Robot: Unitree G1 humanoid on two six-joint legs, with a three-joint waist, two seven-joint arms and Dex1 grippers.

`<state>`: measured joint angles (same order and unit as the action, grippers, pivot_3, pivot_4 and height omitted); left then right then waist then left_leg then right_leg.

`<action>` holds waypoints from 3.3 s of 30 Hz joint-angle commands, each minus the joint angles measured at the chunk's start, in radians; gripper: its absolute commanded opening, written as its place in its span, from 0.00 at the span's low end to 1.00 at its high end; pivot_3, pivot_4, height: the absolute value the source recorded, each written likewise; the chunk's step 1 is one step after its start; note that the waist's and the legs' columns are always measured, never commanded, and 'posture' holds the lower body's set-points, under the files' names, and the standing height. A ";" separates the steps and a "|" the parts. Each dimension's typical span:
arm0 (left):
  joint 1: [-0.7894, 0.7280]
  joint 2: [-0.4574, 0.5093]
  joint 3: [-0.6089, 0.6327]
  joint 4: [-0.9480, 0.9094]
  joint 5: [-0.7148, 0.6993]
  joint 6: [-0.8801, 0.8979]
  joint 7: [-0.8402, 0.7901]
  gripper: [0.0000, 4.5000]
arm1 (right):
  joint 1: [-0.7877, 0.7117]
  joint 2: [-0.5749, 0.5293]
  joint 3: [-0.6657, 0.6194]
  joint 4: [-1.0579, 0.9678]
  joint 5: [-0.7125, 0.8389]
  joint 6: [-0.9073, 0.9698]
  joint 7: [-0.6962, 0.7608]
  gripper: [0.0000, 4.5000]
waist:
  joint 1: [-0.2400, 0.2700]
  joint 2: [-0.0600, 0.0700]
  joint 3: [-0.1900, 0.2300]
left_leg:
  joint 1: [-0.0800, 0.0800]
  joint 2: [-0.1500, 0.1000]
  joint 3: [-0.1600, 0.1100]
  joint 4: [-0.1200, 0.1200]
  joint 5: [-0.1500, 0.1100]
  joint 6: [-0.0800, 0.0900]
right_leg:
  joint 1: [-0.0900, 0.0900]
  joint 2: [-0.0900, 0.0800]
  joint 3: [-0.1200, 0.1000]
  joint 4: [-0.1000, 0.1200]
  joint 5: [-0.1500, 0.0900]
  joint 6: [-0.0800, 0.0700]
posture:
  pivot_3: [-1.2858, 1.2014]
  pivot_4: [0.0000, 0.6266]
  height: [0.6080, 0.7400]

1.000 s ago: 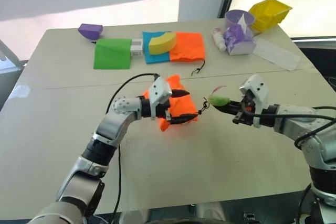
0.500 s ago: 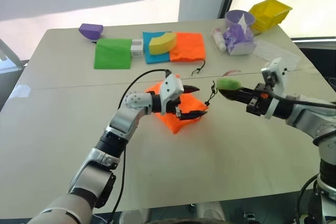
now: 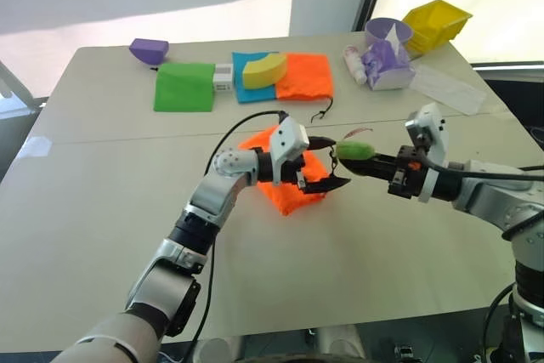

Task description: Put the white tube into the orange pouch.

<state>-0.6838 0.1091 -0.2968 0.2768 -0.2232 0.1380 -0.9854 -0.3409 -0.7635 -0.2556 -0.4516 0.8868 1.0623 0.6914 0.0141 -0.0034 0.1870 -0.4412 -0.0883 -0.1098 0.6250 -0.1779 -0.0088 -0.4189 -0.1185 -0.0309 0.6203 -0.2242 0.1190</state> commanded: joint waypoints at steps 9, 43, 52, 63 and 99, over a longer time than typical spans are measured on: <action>-0.014 -0.044 0.006 0.048 0.055 -0.077 0.078 0.59 | -0.004 -0.001 -0.009 -0.020 0.009 -0.029 -0.022 0.00 | 0.000 0.000 0.000 | -0.001 0.000 0.000 0.001 0.000 0.000 | 0.000 0.000 0.000 0.000 0.001 0.002 | 0.52 0.24 1.00; -0.002 0.225 -0.207 -0.171 0.167 0.202 -0.166 0.03 | -0.126 0.107 -0.042 0.316 -0.321 -0.248 -0.322 0.00 | -0.004 0.001 0.000 | -0.001 0.000 0.001 0.002 0.000 0.000 | -0.001 0.001 0.001 0.000 0.001 0.000 | 0.52 0.24 1.00; 0.010 0.149 -0.064 -0.193 0.023 0.225 -0.136 0.03 | -0.092 0.105 -0.009 0.252 -0.292 -0.233 -0.231 0.00 | -0.001 0.001 0.000 | -0.001 0.000 0.000 0.002 0.000 0.000 | -0.001 0.000 0.001 0.000 0.002 0.001 | 0.52 0.24 1.00; -0.035 0.107 0.093 -0.216 -0.152 0.287 -0.112 0.92 | -0.034 0.055 -0.049 0.114 -0.148 -0.148 -0.093 0.00 | -0.003 0.001 0.000 | -0.001 0.000 0.000 0.004 0.000 0.000 | 0.000 0.001 0.001 0.002 0.001 0.000 | 0.52 0.24 1.00; -0.183 -0.116 0.024 0.330 0.107 -0.182 0.008 0.15 | 0.083 0.020 -0.083 0.025 0.073 -0.073 -0.086 0.00 | 0.000 0.001 0.000 | -0.001 0.000 0.000 0.004 -0.001 0.002 | 0.002 0.000 -0.001 -0.004 0.004 0.005 | 0.52 0.24 1.00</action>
<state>-0.8526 0.0019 -0.2909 0.6353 -0.1008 -0.0299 -0.9806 -0.2601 -0.7292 -0.3338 -0.4088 0.9688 1.0173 0.5950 0.0141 -0.0027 0.1874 -0.4427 -0.0886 -0.1098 0.6296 -0.1793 -0.0063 -0.4163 -0.1185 -0.0316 0.6167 -0.2197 0.1240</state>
